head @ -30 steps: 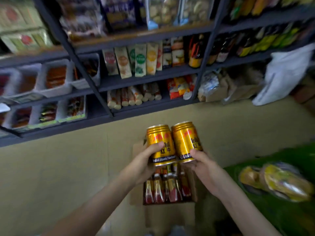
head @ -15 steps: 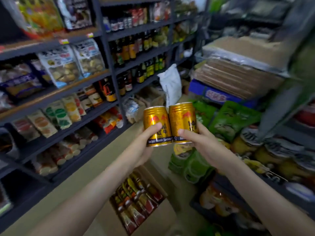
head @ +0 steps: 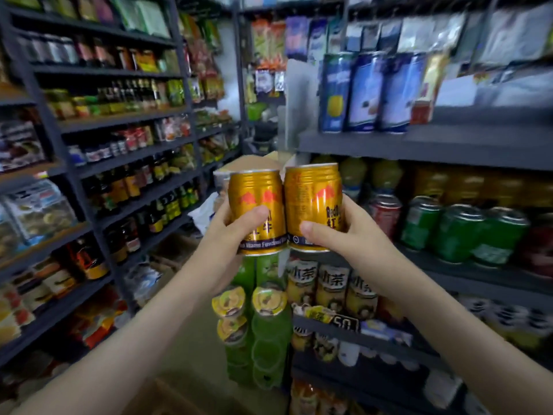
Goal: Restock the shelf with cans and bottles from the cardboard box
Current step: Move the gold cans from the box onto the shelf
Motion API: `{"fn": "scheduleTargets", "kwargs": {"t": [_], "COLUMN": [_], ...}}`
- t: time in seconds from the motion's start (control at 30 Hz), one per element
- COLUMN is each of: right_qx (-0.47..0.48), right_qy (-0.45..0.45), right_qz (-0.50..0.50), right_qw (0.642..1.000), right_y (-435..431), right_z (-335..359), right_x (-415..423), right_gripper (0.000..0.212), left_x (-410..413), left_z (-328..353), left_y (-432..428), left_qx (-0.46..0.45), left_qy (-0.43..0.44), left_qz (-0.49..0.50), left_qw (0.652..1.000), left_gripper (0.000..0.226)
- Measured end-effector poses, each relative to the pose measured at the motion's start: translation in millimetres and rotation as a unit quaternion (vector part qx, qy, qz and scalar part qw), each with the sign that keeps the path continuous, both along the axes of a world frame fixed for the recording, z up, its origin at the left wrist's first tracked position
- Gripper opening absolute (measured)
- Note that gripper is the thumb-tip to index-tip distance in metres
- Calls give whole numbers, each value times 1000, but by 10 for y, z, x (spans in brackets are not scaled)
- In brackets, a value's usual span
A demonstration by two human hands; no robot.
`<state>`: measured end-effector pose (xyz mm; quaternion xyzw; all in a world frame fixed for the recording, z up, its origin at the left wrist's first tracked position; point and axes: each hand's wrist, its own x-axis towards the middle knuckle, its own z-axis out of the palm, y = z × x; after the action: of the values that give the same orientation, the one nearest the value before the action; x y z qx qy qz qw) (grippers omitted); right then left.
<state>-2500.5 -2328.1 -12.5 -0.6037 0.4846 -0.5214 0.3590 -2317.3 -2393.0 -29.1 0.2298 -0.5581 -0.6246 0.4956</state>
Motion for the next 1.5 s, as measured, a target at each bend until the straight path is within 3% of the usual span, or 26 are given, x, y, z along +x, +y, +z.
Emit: {"fn": "scheduleTargets", "kwargs": {"t": [0.27, 0.47, 0.6, 0.8, 0.97, 1.03, 1.13, 1.33, 1.5], "right_qx": [-89, -115, -135, -166, -158, -161, -155, -139, -130], "right_qy": [51, 61, 77, 91, 79, 71, 62, 116, 178], "right_qz": [-59, -118, -179, -278, -347, -366, -400, -379, -351], "right_qw": [993, 984, 972, 942, 921, 914, 901, 907, 910], "right_y": [771, 1178, 1358, 1566, 1809, 1932, 2074, 2210, 2073], "right_z": [629, 964, 1136, 1305, 1447, 1515, 1629, 1725, 1751], "right_x": [-1433, -2319, -2800, -3468, -4165, -4479, -4989, -5831, -6201], "right_gripper": [51, 54, 44, 49, 68, 52, 60, 40, 66], "left_x": [-1598, -2567, -3105, -3849, -4482, -4758, -5191, -6025, -6504], "left_z": [535, 973, 1238, 1510, 1667, 1730, 1786, 1881, 1908], "left_y": [677, 927, 1003, 1063, 1124, 1139, 1187, 1384, 1414], "left_qx": [-59, -102, -128, -170, -173, -184, -201, -211, -226], "left_qy": [50, 39, 18, 10, 10, 0, -18, -35, -43], "left_qz": [-27, -68, -89, -129, -153, -162, -160, -91, -33], "left_qw": [997, 992, 988, 977, 973, 969, 966, 973, 973], "left_gripper": [99, 49, 50, 56, 56, 60, 63, 43, 51]}}
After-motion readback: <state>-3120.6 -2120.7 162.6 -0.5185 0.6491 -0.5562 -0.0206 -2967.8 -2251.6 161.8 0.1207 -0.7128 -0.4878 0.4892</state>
